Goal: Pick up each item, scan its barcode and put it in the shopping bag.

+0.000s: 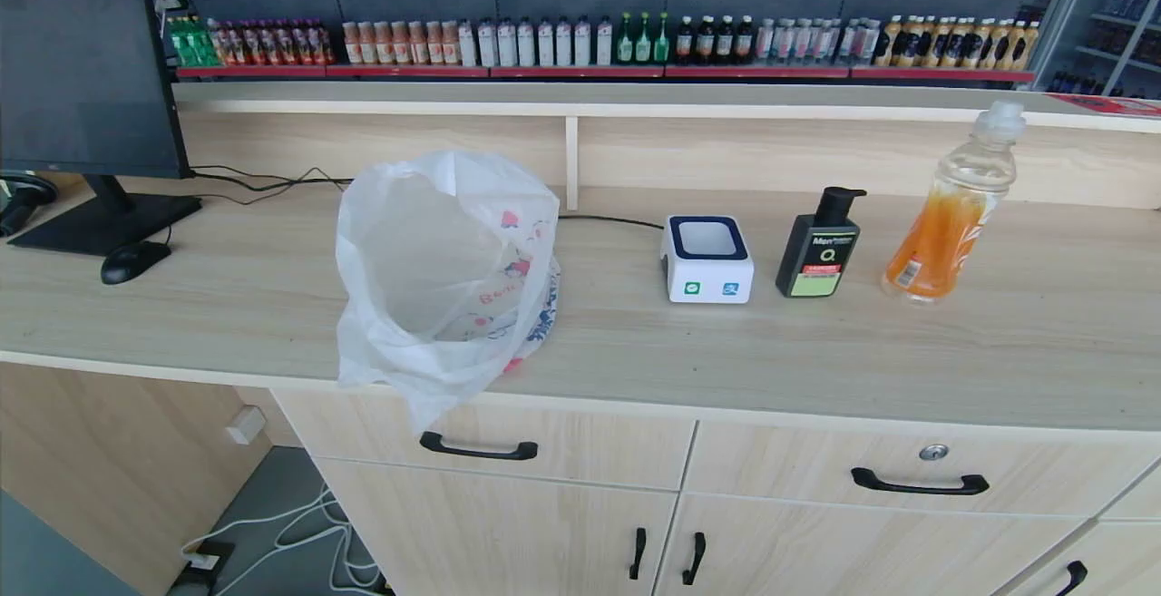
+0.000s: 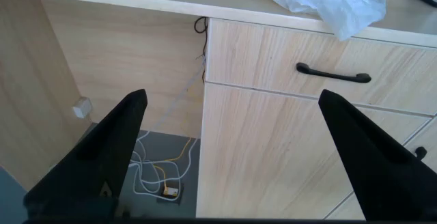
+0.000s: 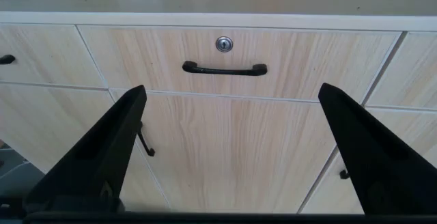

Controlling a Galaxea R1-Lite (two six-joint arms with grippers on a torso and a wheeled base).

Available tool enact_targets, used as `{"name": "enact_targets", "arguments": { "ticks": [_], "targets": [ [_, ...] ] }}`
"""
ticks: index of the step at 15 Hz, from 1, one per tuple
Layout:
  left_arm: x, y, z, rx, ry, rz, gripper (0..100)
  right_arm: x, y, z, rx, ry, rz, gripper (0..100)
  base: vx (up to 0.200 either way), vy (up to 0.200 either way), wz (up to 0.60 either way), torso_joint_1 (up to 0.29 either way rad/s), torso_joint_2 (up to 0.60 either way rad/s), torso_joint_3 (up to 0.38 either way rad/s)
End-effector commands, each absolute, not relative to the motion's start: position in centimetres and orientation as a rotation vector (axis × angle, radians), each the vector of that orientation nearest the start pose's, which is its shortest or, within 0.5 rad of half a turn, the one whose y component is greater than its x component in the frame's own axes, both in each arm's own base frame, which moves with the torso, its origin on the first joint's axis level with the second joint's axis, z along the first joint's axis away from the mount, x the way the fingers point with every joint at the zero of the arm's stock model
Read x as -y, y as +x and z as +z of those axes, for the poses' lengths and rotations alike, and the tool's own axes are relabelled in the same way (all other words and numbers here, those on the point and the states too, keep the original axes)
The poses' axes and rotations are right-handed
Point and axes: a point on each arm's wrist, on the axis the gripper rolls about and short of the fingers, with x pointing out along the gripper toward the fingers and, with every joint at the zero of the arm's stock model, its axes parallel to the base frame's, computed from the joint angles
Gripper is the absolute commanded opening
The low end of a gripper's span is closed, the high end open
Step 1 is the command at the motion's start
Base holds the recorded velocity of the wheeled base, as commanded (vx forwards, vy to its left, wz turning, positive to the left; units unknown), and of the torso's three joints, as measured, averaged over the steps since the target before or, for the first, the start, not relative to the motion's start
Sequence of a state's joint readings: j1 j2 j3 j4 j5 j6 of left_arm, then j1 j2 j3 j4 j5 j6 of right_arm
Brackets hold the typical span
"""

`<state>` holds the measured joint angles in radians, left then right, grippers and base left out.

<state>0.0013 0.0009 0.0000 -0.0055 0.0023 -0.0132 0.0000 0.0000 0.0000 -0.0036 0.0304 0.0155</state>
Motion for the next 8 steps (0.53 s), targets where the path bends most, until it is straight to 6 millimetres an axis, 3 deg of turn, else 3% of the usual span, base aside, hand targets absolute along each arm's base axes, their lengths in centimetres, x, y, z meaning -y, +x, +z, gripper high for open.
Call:
{"name": "enact_targets", "arguments": {
  "ticks": [1,4,5,7,8],
  "targets": [
    [0.0,-2.3,7.6,0.005,-0.014,0.005,100,-0.1,-2.3,7.6,0.004,0.015,0.031,100,0.000,0.000,0.00,0.000,0.00,0.000],
    [0.0,-2.3,7.6,0.003,-0.014,0.005,100,-0.1,-2.3,7.6,0.004,0.014,0.031,100,0.000,0.000,0.00,0.000,0.00,0.000],
    [0.0,-2.3,7.6,0.005,-0.014,0.005,100,-0.1,-2.4,8.5,0.040,0.016,0.039,100,0.000,0.000,0.00,0.000,0.00,0.000],
    [0.0,-2.3,7.6,0.005,-0.014,0.005,100,-0.1,-1.1,13.5,0.028,0.027,0.057,100,0.000,0.000,0.00,0.000,0.00,0.000],
    [0.0,-2.3,7.6,0.005,-0.014,0.005,100,-0.1,0.6,15.5,0.037,0.032,0.065,100,0.000,0.000,0.00,0.000,0.00,0.000]
  ]
}}
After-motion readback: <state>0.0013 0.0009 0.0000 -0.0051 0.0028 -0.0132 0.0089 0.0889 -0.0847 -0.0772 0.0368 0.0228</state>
